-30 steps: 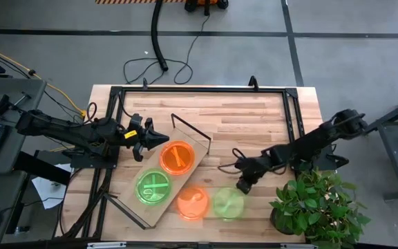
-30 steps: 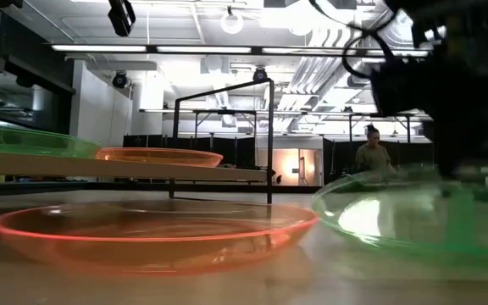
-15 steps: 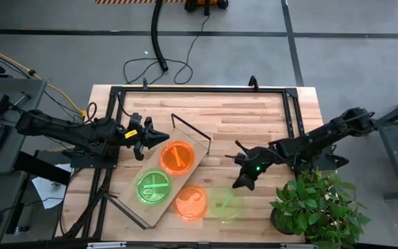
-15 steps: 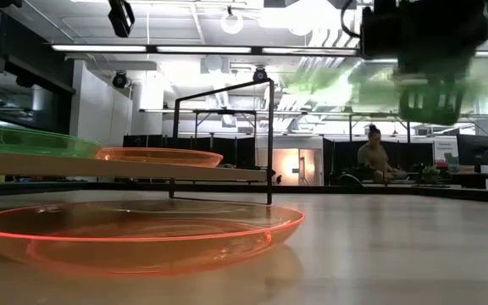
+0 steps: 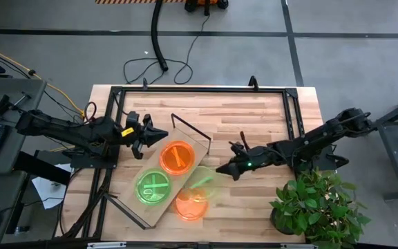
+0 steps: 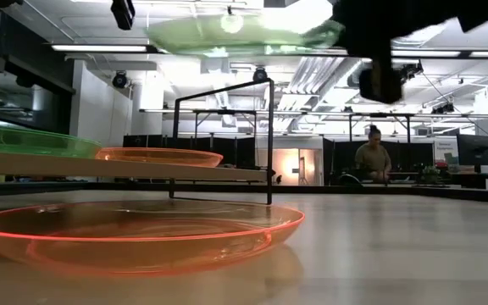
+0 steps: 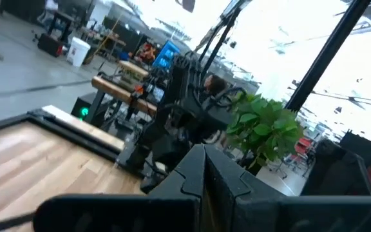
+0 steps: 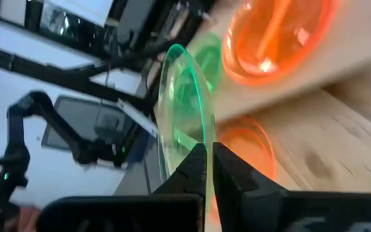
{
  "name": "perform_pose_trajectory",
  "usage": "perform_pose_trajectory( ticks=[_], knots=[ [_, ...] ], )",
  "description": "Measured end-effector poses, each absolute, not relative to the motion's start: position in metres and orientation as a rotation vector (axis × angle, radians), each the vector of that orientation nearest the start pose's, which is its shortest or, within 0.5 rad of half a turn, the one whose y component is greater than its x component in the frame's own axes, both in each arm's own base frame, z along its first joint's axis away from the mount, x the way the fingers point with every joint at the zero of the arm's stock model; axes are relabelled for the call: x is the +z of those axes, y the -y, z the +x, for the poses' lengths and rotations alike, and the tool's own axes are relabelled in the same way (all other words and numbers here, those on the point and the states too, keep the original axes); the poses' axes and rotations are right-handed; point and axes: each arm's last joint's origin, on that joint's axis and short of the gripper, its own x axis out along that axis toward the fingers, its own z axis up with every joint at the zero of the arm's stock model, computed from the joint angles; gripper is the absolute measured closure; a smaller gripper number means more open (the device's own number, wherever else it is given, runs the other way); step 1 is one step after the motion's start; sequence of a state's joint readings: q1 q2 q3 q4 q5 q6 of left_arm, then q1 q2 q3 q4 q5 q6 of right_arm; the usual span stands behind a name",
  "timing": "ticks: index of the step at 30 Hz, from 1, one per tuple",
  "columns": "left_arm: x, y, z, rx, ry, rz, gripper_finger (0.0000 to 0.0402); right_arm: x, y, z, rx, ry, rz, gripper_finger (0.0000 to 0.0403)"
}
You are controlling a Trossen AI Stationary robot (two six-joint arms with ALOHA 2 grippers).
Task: Place and stack plates onto a shelf
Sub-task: Stack the green plate on top of the other green plates on the shelf
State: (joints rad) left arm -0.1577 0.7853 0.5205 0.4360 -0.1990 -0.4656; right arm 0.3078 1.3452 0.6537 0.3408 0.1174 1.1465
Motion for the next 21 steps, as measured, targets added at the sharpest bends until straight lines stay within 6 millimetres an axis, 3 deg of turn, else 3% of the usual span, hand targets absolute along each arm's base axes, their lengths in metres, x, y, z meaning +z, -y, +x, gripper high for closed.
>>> perform_pose_trajectory(
  ticks=[4,10,16,21],
  knots=[
    [0.304,0.022,0.178,0.016,0.215,-0.479,0.0401,0.226,-0.092,0.294,-0.050,-0.377,1.015,0.0403],
    [0.304,0.021,0.178,0.028,0.222,-0.473,0.0401,0.235,-0.103,0.351,-0.114,-0.303,0.992,0.0403],
    [0.304,0.022,0.178,0.028,0.220,-0.473,0.0401,0.227,-0.104,0.404,-0.175,-0.299,0.995,0.0403],
    [0.304,0.022,0.178,0.028,0.220,-0.471,0.0402,0.212,-0.105,0.432,-0.206,-0.324,0.990,0.0403]
  ],
)
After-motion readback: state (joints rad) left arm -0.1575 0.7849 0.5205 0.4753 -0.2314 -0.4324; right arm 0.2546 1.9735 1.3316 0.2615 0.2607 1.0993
